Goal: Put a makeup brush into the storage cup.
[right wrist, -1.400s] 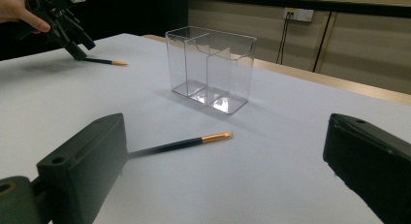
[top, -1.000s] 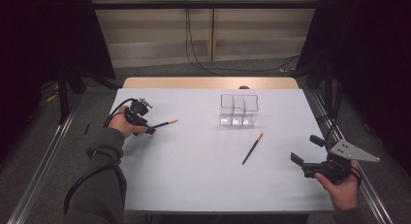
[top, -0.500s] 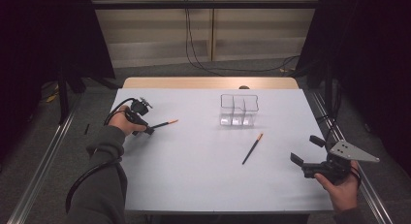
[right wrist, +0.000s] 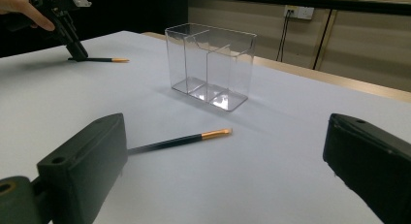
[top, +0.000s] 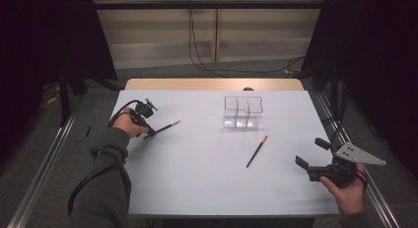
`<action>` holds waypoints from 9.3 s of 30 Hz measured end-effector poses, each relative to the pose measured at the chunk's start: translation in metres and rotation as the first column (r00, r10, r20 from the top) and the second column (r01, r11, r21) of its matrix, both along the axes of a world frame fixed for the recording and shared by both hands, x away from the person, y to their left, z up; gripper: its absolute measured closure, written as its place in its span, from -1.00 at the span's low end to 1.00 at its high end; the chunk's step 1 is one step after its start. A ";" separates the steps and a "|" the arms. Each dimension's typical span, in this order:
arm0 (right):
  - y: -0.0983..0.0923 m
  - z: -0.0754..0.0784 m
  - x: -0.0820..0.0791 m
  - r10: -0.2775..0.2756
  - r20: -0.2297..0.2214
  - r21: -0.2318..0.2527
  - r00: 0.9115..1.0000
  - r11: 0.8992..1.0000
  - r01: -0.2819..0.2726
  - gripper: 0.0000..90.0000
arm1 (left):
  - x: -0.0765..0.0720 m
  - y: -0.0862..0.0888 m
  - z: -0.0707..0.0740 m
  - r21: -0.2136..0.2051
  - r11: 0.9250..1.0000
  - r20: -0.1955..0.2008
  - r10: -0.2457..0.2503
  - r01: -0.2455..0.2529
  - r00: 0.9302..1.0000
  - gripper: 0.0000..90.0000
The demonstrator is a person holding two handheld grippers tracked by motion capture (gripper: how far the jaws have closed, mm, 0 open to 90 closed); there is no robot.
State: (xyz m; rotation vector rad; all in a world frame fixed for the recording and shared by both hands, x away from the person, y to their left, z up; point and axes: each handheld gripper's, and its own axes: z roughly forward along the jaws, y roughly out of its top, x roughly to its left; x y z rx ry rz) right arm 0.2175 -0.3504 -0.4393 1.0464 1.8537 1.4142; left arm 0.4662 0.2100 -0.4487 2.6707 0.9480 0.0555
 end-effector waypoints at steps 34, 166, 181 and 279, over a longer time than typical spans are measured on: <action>0.000 0.000 -0.001 0.003 0.001 -0.010 1.000 1.000 -0.003 -0.96 | -0.005 -0.010 0.012 -0.010 0.996 -0.018 0.084 -0.085 0.996 0.90; 0.026 0.005 0.019 0.056 -0.023 0.002 0.998 0.998 -0.056 -0.97 | -0.114 -0.090 0.017 -0.782 0.614 0.326 0.258 0.106 0.910 0.90; 0.044 0.007 0.033 0.091 -0.046 0.025 0.995 0.996 -0.090 -0.97 | -0.123 -0.107 0.019 -0.801 0.579 0.323 0.204 0.152 0.924 0.90; 0.105 0.032 0.065 0.300 -0.022 0.147 0.954 0.944 -0.294 0.46 | -0.161 -0.180 0.000 -0.767 0.567 0.339 -0.038 0.300 0.940 0.90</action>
